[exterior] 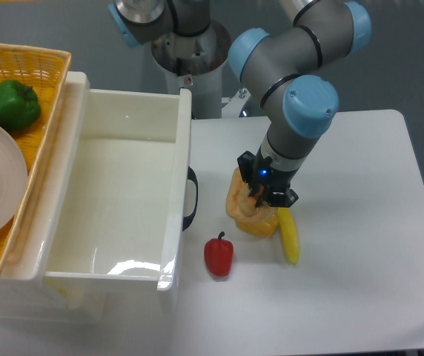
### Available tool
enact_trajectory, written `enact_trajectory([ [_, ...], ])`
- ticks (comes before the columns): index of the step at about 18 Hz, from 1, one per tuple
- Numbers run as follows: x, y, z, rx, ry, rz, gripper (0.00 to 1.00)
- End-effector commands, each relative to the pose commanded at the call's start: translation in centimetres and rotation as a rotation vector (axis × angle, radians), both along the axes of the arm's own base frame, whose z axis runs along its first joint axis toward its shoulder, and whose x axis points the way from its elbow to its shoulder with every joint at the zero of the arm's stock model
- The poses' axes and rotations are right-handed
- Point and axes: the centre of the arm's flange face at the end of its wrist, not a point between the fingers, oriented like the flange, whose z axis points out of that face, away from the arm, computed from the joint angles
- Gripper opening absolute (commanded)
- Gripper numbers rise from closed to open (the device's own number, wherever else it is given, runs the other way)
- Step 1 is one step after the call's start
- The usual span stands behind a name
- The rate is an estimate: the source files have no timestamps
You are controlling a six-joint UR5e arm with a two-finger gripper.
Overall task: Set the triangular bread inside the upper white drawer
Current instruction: 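Lower the gripper onto the triangular bread beside the yellow pepper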
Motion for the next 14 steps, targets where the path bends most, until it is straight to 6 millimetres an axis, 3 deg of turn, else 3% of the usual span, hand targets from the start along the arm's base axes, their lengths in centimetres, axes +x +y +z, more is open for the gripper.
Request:
enact_trajectory([
  [2, 0.4, 0.0, -0.8, -0.003, -0.013, -0.001, 0.25],
  [14, 0.0, -0.6, 1.4, 0.034, -0.019, 0.04, 0.26],
])
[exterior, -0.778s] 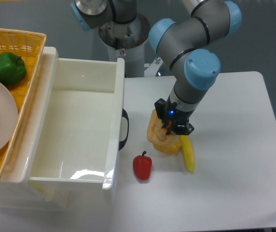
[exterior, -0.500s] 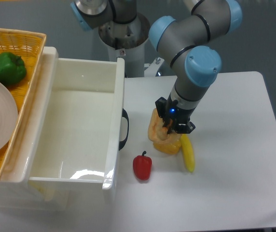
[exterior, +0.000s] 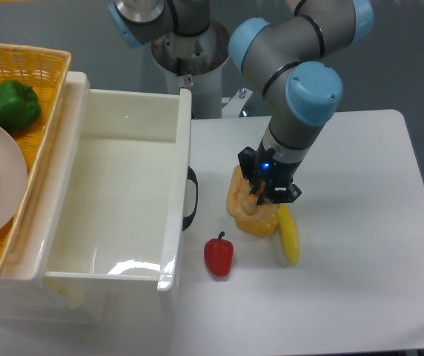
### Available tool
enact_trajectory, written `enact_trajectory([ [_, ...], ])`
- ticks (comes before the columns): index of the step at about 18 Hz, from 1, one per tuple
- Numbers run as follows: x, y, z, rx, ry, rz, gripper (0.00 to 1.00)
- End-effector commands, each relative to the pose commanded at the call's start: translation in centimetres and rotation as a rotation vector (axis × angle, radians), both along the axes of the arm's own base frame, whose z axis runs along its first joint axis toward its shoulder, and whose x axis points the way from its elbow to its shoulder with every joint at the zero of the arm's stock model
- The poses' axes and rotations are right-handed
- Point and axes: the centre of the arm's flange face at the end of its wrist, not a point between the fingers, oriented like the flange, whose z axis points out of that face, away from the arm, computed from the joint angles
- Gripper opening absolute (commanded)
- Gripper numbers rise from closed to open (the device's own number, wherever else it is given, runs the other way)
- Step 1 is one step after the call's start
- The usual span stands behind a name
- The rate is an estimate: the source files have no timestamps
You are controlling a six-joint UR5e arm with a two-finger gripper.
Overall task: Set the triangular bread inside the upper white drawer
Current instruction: 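Lower the gripper onto the triangular bread beside the yellow pepper, then close the gripper on the triangular bread's edge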
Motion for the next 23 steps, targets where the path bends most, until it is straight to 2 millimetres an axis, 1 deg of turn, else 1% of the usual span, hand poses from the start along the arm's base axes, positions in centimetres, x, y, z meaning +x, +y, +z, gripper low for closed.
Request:
enact_trajectory([
  [2, 0.2, -0.1, 0.4, 0.002, 0.004, 0.002, 0.26],
  [8, 0.5, 0.1, 0.6, -0.007, -0.013, 0.068, 0.26],
  [9, 0.7, 0.1, 0.9, -0.005, -0.021, 0.09, 0.26],
  [11, 1.3, 0.0, 2.4, 0.021, -0.027, 0.136, 0.26],
  [15, 1.8, -0.1, 2.5, 0.015, -0.052, 0.146, 0.26],
  [17, 2.2, -0.3, 3.3, 0.036, -0.067, 0.157, 0.26],
  [19, 2.5, -0.2, 3.7, 0.039, -0.078, 0.206, 0.26],
  [22, 2.9, 0.0, 4.3, 0.053, -0.083, 0.224, 0.26],
  [23, 3.1, 0.0, 4.8, 0.064, -0.088, 0.243, 0.26],
])
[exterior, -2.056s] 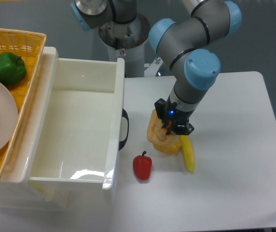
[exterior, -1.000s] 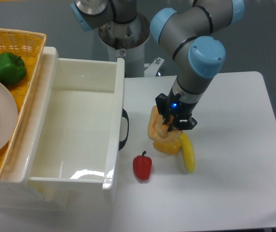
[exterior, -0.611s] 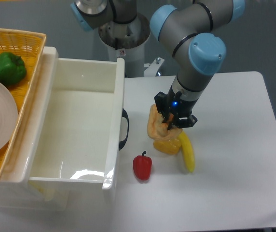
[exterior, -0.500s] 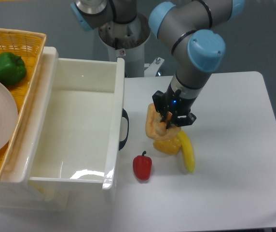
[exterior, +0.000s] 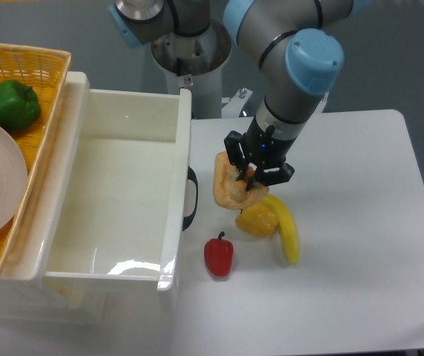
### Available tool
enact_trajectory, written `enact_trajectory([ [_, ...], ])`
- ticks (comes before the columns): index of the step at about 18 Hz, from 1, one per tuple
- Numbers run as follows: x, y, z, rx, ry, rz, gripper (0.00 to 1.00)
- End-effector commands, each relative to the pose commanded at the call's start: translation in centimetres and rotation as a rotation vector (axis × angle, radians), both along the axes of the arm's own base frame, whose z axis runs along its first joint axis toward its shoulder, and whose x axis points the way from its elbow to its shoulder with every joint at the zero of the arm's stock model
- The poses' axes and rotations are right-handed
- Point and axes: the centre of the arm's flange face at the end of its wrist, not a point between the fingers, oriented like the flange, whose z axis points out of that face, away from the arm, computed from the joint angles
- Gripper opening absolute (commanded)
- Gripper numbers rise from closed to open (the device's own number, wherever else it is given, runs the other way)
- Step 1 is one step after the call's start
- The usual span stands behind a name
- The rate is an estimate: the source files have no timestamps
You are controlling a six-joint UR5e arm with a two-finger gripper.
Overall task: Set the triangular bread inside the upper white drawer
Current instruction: 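Close the gripper on the triangular bread's edge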
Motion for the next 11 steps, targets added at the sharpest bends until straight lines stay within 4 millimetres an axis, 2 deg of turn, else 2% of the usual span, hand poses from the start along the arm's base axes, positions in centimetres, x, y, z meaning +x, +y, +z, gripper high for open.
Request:
enact_trajectory([
  [6, -0.2, 0.3, 1.4, 0.055, -0.053, 0.117, 0.26],
  [11, -3.5, -2.9, 3.8, 0.173, -0.083, 0.214, 0.26],
])
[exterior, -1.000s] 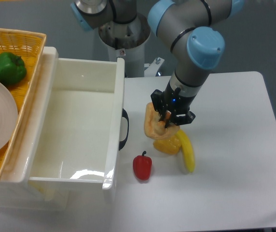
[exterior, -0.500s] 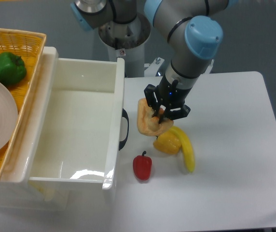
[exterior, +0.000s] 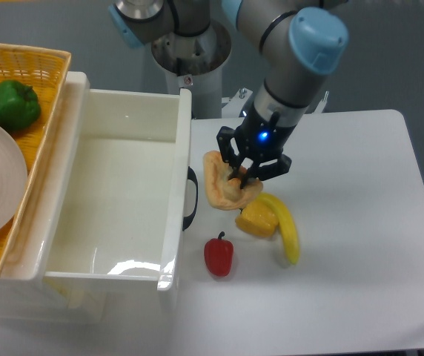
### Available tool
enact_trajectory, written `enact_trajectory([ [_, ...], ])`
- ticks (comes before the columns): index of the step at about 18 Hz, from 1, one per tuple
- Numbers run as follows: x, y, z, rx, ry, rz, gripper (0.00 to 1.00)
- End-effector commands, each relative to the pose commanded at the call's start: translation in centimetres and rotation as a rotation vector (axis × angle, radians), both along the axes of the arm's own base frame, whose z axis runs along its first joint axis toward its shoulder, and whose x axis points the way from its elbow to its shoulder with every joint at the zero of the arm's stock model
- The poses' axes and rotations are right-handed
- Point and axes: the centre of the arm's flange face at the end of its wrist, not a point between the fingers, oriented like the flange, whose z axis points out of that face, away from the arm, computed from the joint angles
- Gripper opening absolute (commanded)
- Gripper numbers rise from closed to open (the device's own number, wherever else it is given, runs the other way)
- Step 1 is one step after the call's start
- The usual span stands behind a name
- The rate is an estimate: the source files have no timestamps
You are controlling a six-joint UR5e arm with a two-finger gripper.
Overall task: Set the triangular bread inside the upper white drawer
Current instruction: 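Close the gripper on the triangular bread's edge, then lift the bread and carry it over the open white drawer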
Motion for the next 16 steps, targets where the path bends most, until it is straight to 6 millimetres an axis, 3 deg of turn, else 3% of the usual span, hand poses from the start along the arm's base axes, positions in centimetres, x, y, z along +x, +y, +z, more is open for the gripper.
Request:
enact_trajectory([
  [3, -0.9, -1.4, 0.9, 0.048, -0.018, 0.042, 0.26],
  [9, 0.3, -0.3, 1.6, 0.117, -0.129, 0.125, 0.26],
  [16, 4.7, 1.9, 3.0, 0.173, -0.166, 0.081, 0.26],
])
